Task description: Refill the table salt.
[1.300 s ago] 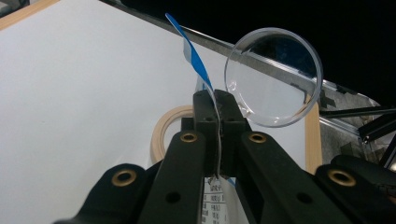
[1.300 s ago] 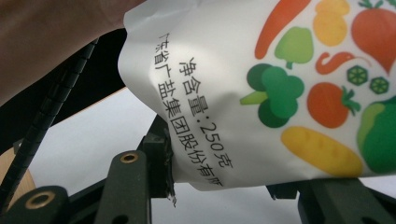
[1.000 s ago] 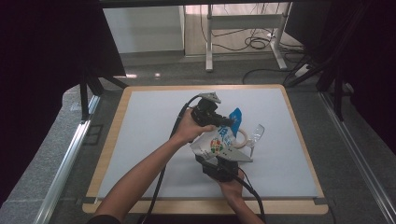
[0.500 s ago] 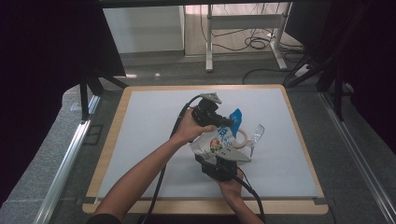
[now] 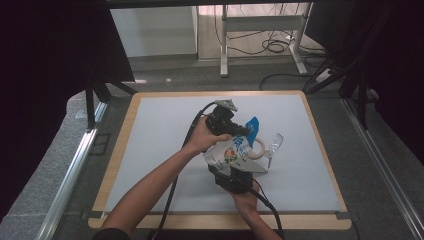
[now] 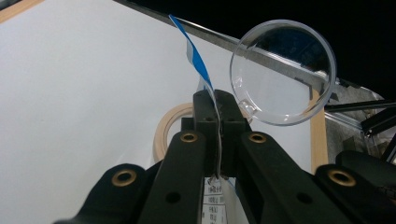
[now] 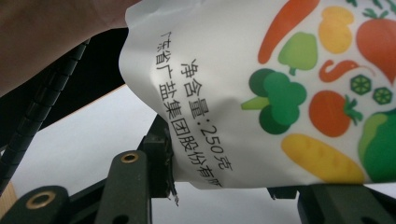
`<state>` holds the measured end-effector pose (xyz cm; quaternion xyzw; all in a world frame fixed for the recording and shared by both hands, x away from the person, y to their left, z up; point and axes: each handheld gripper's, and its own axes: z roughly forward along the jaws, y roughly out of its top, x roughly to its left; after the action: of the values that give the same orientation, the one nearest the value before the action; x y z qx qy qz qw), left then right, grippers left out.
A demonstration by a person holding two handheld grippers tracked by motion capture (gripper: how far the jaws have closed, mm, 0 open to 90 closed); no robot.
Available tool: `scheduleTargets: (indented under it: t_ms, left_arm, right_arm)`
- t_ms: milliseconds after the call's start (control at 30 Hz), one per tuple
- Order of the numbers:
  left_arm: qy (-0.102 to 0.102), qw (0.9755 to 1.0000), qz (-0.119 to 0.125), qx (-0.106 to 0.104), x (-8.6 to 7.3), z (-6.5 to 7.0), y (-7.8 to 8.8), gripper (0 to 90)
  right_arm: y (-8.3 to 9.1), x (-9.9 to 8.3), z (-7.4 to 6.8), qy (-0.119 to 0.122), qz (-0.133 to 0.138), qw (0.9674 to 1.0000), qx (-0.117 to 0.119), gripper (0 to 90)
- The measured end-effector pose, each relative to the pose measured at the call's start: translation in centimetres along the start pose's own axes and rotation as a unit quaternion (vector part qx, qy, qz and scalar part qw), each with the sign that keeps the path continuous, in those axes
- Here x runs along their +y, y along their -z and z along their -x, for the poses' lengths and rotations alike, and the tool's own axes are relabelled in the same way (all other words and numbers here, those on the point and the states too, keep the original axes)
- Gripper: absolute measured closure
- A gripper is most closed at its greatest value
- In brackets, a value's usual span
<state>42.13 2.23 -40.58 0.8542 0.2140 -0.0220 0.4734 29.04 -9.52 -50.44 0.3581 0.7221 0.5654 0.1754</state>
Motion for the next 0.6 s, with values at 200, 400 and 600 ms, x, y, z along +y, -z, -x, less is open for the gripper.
scheduleTargets:
  t_ms: [200, 400, 600]
  left_arm:
    - [-0.001, 1.0000, 0.000, -0.004, 0.02, 0.00, 0.04, 89.8]
    - [-0.005, 1.0000, -0.003, -0.007, 0.24, 0.11, 0.11, 89.8]
    - [-0.012, 0.9999, -0.006, -0.009, 0.38, 0.18, 0.21, 89.8]
  right_arm:
    - [0.06, 0.05, -0.18, -0.004, 0.001, 1.0000, 0.000, 53.5]
    - [0.19, 0.21, -0.23, -0.008, 0.004, 1.0000, 0.004, 53.5]
    - [0.39, 0.31, -0.20, -0.006, 0.006, 0.9999, 0.005, 53.5]
